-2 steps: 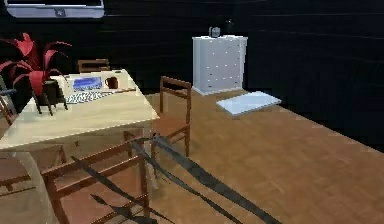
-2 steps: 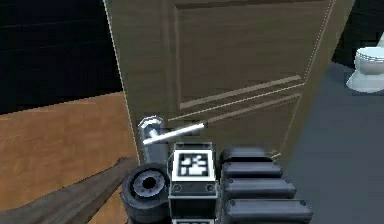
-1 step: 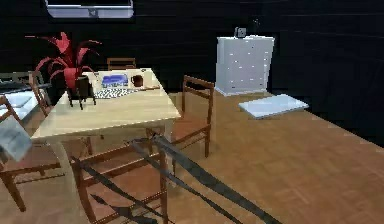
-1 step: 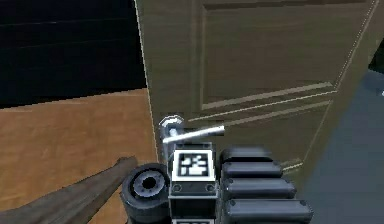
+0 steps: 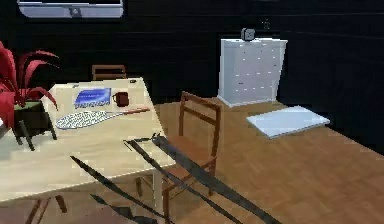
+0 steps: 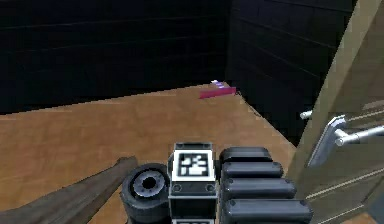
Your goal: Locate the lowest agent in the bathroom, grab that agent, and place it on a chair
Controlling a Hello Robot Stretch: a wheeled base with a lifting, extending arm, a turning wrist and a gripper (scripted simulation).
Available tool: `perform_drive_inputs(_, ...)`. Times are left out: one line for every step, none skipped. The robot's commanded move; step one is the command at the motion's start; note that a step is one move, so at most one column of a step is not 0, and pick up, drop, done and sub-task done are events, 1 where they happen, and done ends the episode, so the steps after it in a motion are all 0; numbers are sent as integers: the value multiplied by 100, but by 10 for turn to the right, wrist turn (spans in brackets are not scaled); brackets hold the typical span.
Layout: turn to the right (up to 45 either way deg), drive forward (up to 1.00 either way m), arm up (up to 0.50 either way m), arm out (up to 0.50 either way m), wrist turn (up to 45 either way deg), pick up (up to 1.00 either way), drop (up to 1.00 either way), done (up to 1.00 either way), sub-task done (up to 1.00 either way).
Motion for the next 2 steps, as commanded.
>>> perform_drive_inputs(-450,0,0,0,0,0,0,0,0)
perform_drive_inputs(-30,0,0,0,0,0,0,0,0)
